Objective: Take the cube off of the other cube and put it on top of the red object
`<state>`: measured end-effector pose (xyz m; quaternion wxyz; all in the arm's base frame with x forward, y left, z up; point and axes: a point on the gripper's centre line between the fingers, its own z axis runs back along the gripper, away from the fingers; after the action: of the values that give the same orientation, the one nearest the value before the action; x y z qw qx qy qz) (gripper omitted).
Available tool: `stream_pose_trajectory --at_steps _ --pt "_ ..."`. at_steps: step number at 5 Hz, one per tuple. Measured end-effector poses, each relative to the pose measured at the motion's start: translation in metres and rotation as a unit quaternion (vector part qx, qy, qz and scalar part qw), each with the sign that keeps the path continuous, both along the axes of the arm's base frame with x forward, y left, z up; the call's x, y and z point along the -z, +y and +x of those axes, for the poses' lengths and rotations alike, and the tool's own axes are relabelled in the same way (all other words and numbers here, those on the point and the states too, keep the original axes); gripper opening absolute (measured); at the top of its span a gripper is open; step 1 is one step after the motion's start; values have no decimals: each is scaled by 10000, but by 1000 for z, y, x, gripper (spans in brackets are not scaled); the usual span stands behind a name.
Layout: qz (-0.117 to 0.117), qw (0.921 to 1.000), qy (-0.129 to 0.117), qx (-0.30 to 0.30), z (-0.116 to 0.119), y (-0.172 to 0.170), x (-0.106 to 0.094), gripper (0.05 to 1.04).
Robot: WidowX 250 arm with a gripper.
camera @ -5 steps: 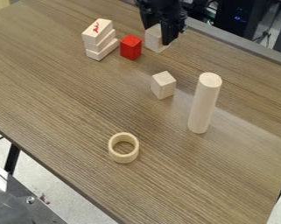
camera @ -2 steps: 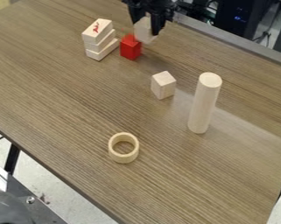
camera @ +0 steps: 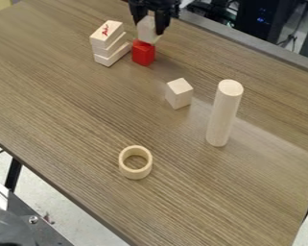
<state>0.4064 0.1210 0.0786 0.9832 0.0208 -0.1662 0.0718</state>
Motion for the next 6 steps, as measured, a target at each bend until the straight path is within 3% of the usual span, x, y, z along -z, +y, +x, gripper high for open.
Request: stream_pose_trajectory --at_steps 4,6 --pt "-80 9999 91 2 -6 1 5 567" --pt "8 9999 60 102 -5 2 7 567"
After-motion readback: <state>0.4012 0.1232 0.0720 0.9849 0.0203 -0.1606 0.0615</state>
